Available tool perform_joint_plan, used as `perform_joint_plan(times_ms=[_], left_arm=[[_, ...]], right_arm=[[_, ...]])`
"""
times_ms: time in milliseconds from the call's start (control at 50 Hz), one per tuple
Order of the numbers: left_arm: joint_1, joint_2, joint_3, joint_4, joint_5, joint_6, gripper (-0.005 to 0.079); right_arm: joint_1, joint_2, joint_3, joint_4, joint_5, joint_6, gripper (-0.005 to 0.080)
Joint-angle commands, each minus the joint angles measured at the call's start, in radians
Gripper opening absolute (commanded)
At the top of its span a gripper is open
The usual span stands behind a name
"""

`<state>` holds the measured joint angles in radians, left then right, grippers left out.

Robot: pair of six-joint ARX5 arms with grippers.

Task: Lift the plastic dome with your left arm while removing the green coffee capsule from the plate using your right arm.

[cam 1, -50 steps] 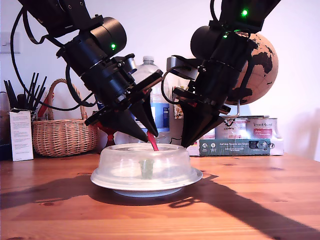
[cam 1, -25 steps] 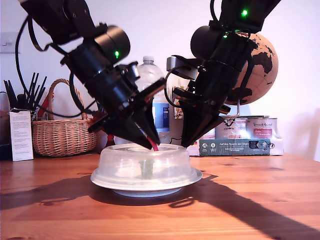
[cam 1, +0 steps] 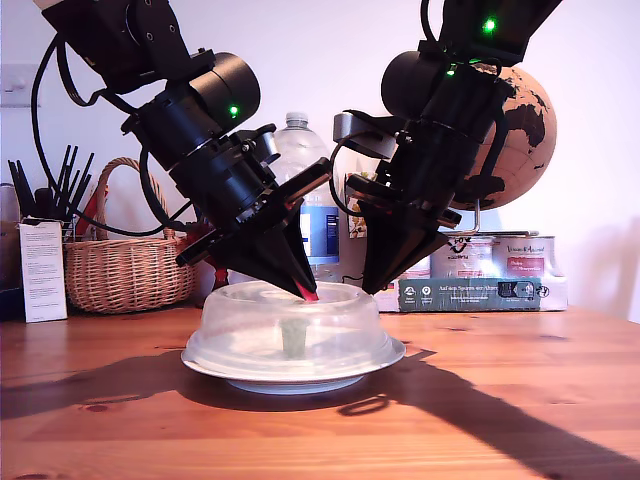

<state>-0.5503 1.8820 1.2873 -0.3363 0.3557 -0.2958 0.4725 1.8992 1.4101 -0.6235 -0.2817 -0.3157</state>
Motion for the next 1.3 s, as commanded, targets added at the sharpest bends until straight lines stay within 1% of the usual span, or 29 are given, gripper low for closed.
perform_joint_plan(times_ms=[0, 100, 240, 420, 520, 700, 920, 1120, 1280], left_arm=[[-0.006, 0.016, 0.011, 0.015, 0.018, 0.008, -0.0022], [-0.006, 0.016, 0.019, 0.008, 0.022, 0.008, -0.0022], [-0.006, 0.016, 0.045, -0.018, 0.022, 0.01, -0.0022], [-0.006, 0.016, 0.087, -0.064, 0.022, 0.028, -0.0022], [-0.006, 0.015, 0.103, -0.081, 0.022, 0.028, -0.0022], [-0.006, 0.015, 0.129, -0.112, 0.029, 0.027, -0.0022], [-0.002, 0.014, 0.188, -0.156, 0.028, 0.042, -0.0022], [0.026, 0.014, 0.233, -0.18, 0.016, 0.071, -0.0022], [0.071, 0.014, 0.254, -0.197, 0.001, 0.099, -0.0022]], right_arm=[[-0.003, 0.008, -0.007, 0.002, -0.008, -0.01, -0.0012], [-0.008, 0.008, -0.008, -0.003, -0.01, -0.022, -0.0013], [-0.02, 0.007, -0.007, -0.003, -0.051, -0.022, -0.0013], [-0.041, -0.026, -0.007, -0.012, -0.067, -0.028, -0.0013], [-0.063, -0.051, -0.007, -0.034, -0.083, -0.034, -0.0013], [-0.103, -0.084, -0.007, -0.056, -0.082, -0.053, -0.0013], [-0.15, -0.086, -0.007, -0.081, -0.083, -0.059, -0.0013], [-0.155, -0.085, -0.007, -0.08, -0.092, -0.068, -0.0012], [-0.154, -0.083, -0.007, -0.068, -0.158, -0.077, -0.0013]])
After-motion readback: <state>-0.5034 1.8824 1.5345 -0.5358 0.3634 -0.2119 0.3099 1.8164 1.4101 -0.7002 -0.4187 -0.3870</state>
